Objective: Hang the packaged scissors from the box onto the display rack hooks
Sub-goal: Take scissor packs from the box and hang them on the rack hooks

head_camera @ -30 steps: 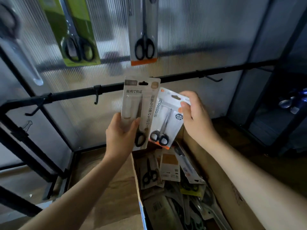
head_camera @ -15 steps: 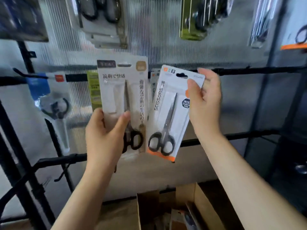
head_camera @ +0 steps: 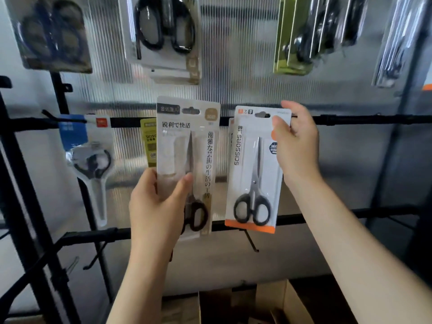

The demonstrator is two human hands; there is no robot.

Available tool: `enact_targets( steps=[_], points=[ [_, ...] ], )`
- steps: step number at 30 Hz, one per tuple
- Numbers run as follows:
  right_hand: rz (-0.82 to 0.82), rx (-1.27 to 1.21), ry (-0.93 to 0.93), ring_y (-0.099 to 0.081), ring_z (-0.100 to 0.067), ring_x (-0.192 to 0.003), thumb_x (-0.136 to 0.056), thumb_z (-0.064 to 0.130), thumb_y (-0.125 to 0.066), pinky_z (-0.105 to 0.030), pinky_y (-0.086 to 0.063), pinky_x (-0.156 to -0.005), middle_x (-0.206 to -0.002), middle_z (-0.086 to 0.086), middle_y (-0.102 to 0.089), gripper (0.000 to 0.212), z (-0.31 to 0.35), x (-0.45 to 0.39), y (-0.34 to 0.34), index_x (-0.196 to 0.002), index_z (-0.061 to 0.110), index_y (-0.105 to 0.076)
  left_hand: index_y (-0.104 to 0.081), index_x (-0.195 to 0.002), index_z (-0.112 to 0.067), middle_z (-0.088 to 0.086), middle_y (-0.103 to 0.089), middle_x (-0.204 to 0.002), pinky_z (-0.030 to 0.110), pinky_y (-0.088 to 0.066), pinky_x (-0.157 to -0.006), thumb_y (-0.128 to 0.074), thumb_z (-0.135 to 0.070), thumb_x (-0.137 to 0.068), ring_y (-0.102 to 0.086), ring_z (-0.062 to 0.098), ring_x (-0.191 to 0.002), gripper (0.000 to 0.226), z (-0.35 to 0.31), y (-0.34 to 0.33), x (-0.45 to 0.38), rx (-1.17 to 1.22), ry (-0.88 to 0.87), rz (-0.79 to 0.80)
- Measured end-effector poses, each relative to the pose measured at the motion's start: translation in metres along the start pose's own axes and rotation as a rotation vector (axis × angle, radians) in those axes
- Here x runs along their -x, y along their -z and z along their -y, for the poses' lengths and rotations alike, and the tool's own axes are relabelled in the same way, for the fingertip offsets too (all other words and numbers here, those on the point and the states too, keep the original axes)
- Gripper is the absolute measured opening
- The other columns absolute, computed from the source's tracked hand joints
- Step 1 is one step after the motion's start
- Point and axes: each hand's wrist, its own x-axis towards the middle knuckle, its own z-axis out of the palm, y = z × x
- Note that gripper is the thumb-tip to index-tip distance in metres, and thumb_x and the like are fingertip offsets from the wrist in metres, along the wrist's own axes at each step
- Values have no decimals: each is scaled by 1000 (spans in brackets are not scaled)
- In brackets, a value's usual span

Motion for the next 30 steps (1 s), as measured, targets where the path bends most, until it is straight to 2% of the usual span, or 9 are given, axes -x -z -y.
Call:
enact_targets(
  steps=[2,5,11,14,16,20,25,27,30],
  points=[
    [-13,-20,-1,-53,-7,-68,-92,12,-52,-25,-47,-65,-85,-1,-61,26,1,-1,-1,-111,29,-54,-53,-71,-13,-1,-61,-65,30,-44,-59,-71,-23,-81,-53,10,-59,23,3,4,-2,-10,18,9],
    [-22,-68,-25,-49,-1,-59,-93,8,-51,-15,-42,-54,-80,1,-60,25,2,-1,-1,-112,24,-54,-55,-79,-5,13,-64,-76,36,-47,-61,-70,-24,-82,-56,21,-63,25,5,9,-3,-23,32,10],
    [-42,-60,-44,-50,0,-59,-92,10,-52,-14,-43,-55,-75,9,-60,26,1,-4,4,-110,28,-55,-50,-85,4,19,-57,-75,31,-42,-58,-70,-26,-83,-48,22,-64,36,15,7,0,-12,54,11],
    [-46,-45,-72,-49,3,-57,-92,10,-53,-14,-42,-54,-74,8,-58,27,-8,-5,9,-113,26,-56,-50,-85,5,21,-59,-77,28,-43,-57,-71,-25,-82,-50,32,-63,37,19,3,4,1,62,5],
    [-36,-42,-98,-49,2,-57,-92,11,-53,-15,-42,-52,-74,7,-58,27,-15,-7,7,-114,26,-56,-49,-81,4,16,-57,-70,19,-40,-52,-71,-23,-83,-46,23,-56,35,21,0,7,12,69,11],
    [-33,-2,-111,-50,-5,-61,-90,11,-52,-15,-41,-49,-82,0,-60,27,-27,-17,-8,-113,25,-56,-44,-68,-10,-7,-47,-54,10,-33,-44,-70,-22,-83,-38,2,-46,32,24,-4,9,18,92,29],
    [-22,62,-111,-53,-15,-70,-90,14,-53,-26,-44,-55,-94,-12,-61,25,-41,-28,-21,-112,26,-55,-60,-83,-10,0,-65,-71,12,-45,-50,-70,-21,-84,-57,3,-57,14,30,-3,5,63,128,25],
    [-20,82,-102,-55,-17,-72,-91,14,-53,-25,-44,-53,-94,-12,-61,24,-46,-30,-22,-113,24,-54,-61,-85,-12,1,-67,-76,17,-50,-56,-70,-22,-83,-62,10,-65,13,33,-4,5,56,145,30],
    [-25,113,-88,-56,-16,-70,-91,13,-53,-18,-42,-50,-91,-10,-60,21,-52,-31,-23,-107,27,-52,-62,-86,-18,-4,-69,-78,14,-49,-58,-70,-22,-83,-64,4,-68,9,37,-6,6,64,165,39]
  ],
)
